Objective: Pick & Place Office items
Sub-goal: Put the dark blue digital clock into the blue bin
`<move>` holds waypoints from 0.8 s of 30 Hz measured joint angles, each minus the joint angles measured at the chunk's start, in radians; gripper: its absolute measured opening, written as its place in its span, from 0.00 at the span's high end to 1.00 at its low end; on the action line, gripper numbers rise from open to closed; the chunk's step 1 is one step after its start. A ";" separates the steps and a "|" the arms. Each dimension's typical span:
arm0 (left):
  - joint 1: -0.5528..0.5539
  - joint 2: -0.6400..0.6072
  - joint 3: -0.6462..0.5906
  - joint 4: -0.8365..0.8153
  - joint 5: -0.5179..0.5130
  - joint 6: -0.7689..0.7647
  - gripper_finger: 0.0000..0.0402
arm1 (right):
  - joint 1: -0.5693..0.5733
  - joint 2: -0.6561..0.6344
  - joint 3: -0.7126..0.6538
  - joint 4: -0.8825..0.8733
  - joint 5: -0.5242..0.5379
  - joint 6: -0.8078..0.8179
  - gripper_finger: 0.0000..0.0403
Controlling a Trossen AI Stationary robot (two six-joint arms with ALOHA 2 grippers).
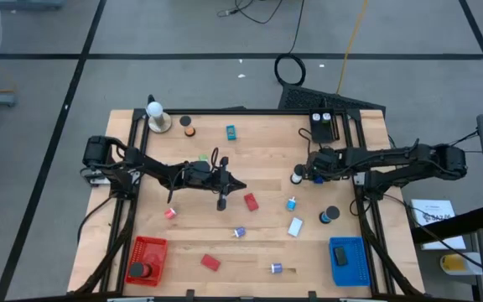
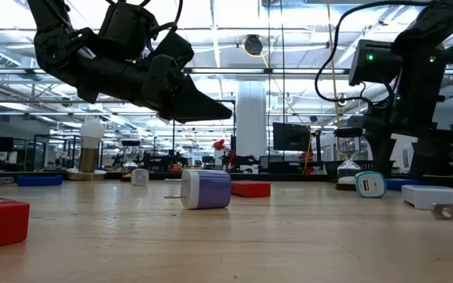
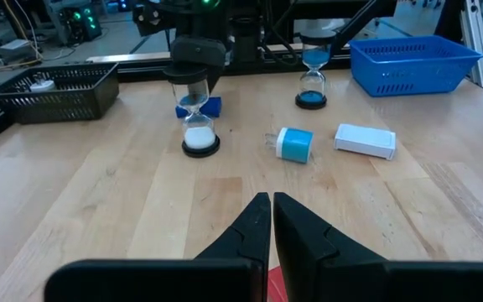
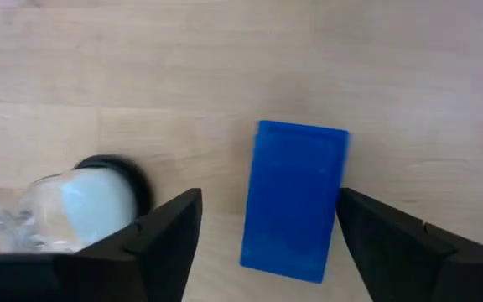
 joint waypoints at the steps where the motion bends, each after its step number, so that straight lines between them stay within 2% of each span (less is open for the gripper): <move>1: 0.000 0.000 0.000 0.000 0.000 0.000 0.94 | 0.000 0.008 -0.002 0.003 0.000 0.000 0.33; 9: 0.000 0.000 0.000 0.001 0.000 -0.002 0.94 | 0.000 0.010 -0.005 0.017 0.024 -0.008 0.47; 12: 0.000 0.000 0.000 0.001 0.000 -0.002 0.94 | -0.001 0.010 -0.005 0.010 0.025 -0.007 0.50; 24: 0.000 0.000 0.000 0.002 0.000 -0.002 0.94 | -0.005 -0.075 -0.011 -0.006 0.038 -0.010 0.38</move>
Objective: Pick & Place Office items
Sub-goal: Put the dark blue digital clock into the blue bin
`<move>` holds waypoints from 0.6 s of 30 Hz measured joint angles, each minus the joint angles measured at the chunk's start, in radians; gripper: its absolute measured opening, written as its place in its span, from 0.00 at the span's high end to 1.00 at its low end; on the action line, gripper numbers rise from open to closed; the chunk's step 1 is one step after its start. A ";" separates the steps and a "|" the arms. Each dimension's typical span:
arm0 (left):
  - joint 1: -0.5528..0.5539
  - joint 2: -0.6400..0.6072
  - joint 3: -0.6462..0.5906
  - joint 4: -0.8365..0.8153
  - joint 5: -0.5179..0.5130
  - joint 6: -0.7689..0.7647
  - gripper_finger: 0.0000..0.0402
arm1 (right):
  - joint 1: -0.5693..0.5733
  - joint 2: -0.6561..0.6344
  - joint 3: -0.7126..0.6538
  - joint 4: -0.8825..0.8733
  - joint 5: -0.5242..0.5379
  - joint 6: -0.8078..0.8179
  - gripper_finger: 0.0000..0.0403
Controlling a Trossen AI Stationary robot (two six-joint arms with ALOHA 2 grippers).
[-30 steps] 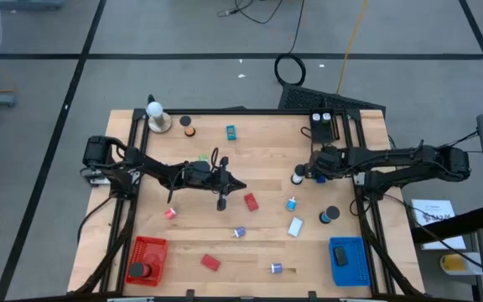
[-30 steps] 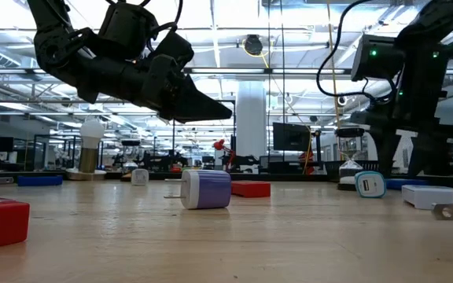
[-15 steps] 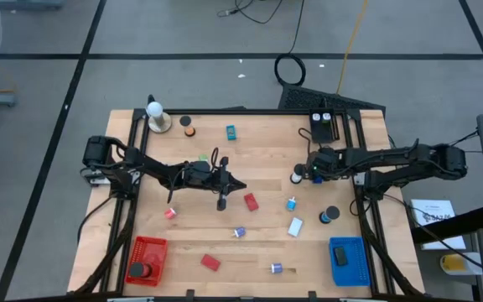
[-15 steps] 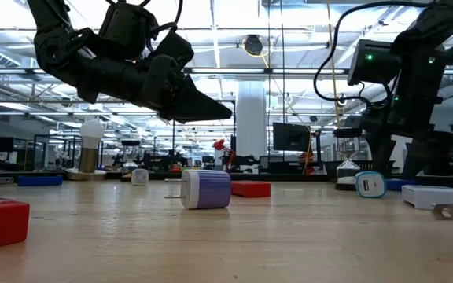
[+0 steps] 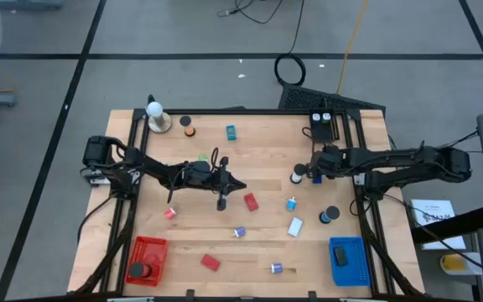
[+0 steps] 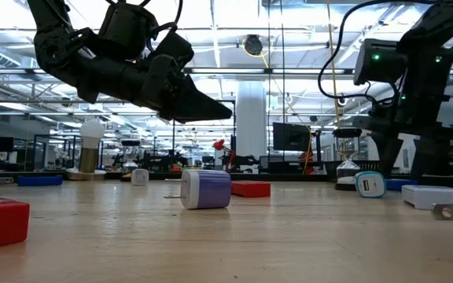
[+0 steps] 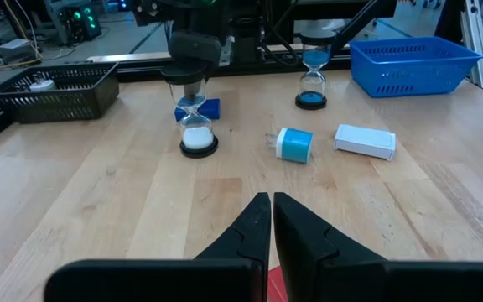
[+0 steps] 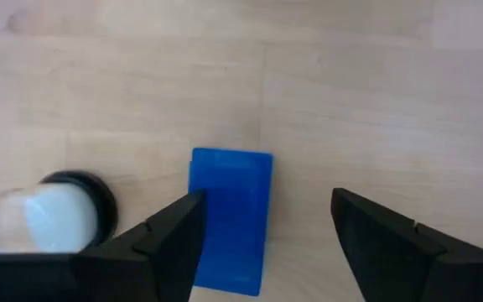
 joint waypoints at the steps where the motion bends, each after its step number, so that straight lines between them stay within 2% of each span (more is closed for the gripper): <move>1: 0.000 0.000 0.000 0.000 0.000 0.000 0.94 | -0.001 -0.014 0.000 0.002 0.000 0.000 0.37; 7: 0.000 0.000 0.000 0.000 0.000 0.000 0.94 | 0.001 -0.082 0.000 -0.015 0.022 0.010 0.34; 18: 0.000 0.000 0.000 0.001 0.000 0.000 0.94 | 0.043 -0.029 -0.076 0.096 0.046 0.058 0.34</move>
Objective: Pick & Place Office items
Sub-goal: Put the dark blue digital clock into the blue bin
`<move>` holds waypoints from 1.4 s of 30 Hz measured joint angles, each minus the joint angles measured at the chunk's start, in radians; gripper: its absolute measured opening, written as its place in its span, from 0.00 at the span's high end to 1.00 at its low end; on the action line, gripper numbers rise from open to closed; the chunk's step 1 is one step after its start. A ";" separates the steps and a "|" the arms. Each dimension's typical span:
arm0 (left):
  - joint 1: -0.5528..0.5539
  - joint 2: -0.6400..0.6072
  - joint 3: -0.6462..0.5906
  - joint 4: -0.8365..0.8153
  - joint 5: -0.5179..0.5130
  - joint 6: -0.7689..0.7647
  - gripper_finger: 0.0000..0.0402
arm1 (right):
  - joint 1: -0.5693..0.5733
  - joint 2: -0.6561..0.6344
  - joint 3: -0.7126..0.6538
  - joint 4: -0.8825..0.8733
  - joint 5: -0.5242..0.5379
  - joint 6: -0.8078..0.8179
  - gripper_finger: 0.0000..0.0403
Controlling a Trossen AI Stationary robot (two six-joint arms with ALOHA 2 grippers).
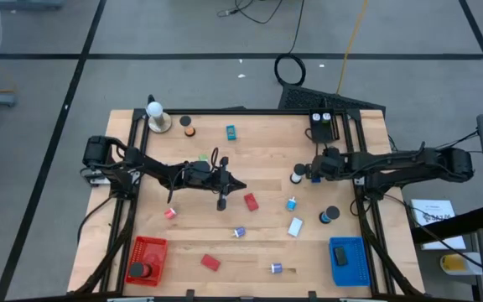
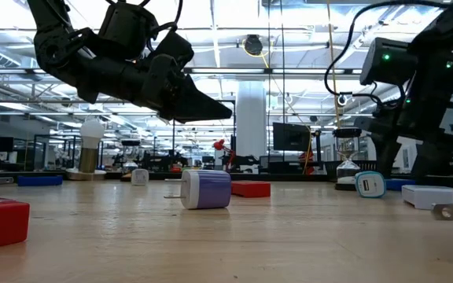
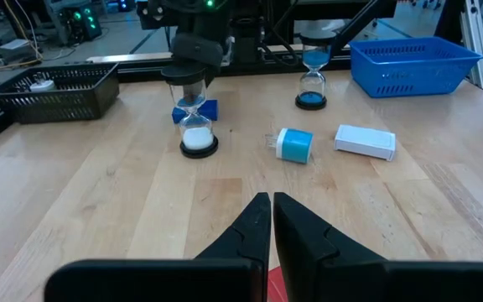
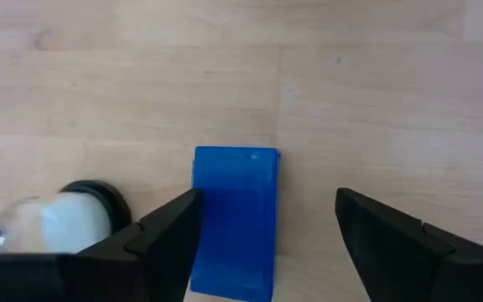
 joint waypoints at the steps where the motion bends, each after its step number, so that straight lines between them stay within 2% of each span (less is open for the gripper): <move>1: 0.000 0.000 0.000 0.000 0.000 0.000 0.94 | 0.000 0.000 -0.003 0.000 0.002 0.001 0.34; 9: 0.000 0.000 0.000 0.000 -0.001 0.000 0.94 | -0.001 -0.003 0.011 -0.017 -0.007 -0.026 0.37; 16: 0.000 0.000 0.000 0.000 -0.002 0.000 0.94 | 0.000 -0.031 0.053 -0.161 -0.009 -0.013 0.31; 24: 0.000 0.000 0.000 0.000 -0.002 0.000 0.94 | 0.019 -0.036 0.055 0.016 -0.009 -0.031 0.28; 29: 0.000 0.000 0.000 -0.002 -0.002 0.001 0.94 | 0.037 0.008 0.055 -0.048 -0.007 -0.004 0.30; 37: 0.000 0.000 0.000 -0.002 -0.002 0.001 0.94 | 0.059 0.084 0.055 -0.007 -0.025 0.001 0.31; 42: 0.000 0.000 0.000 -0.003 -0.002 0.000 0.94 | 0.059 0.103 0.056 -0.025 -0.033 0.004 0.37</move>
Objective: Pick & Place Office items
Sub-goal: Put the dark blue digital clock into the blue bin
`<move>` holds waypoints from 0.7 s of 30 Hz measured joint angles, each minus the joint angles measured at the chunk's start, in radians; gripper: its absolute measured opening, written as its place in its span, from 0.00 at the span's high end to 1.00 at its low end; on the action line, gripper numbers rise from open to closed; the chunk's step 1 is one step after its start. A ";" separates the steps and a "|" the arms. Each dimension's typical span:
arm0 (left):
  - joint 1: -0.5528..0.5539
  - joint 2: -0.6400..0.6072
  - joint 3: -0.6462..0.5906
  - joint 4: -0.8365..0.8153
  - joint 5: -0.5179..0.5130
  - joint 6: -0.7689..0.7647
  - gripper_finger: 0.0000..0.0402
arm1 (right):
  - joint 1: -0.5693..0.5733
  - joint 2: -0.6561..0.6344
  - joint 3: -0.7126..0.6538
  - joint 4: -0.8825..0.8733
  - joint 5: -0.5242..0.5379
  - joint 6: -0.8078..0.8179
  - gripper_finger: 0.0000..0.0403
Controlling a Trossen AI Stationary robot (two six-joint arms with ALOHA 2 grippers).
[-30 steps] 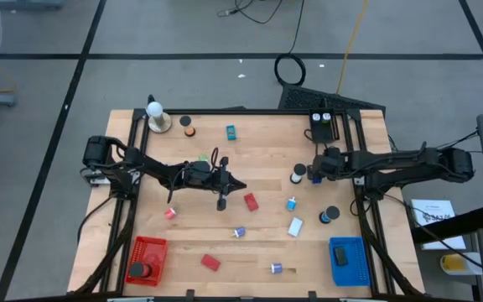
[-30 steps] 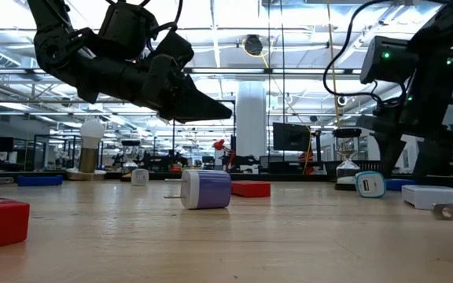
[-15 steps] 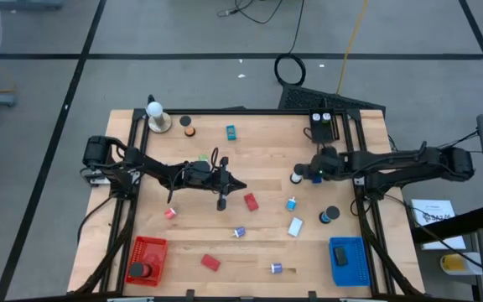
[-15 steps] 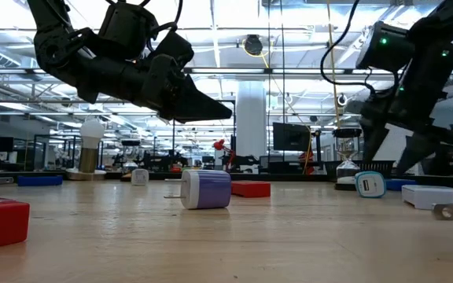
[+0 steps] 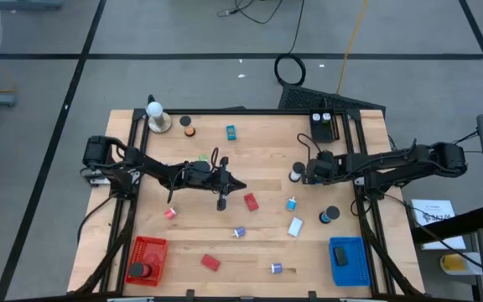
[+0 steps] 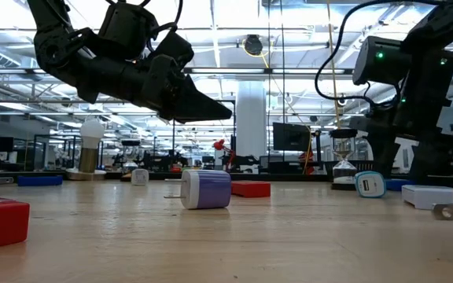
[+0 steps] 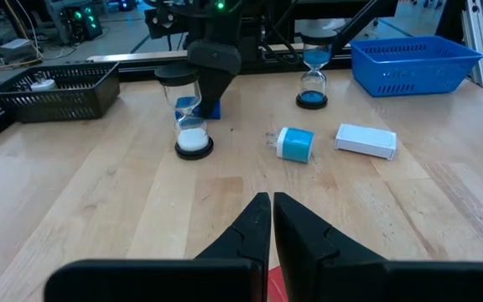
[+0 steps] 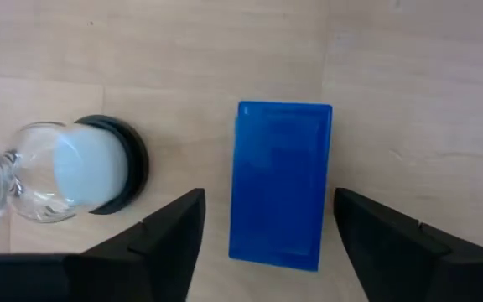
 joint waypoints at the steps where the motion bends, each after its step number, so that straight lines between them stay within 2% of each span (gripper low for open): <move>1: 0.000 0.000 0.000 0.000 0.000 0.000 0.94 | 0.000 0.001 0.000 0.000 0.001 0.000 0.39; 11: 0.000 0.000 0.000 -0.004 0.000 0.000 0.94 | 0.000 -0.003 0.001 -0.096 0.010 0.001 0.59; 21: 0.000 0.000 0.000 -0.004 0.000 0.000 0.94 | 0.000 -0.047 0.020 -0.166 -0.006 0.014 0.60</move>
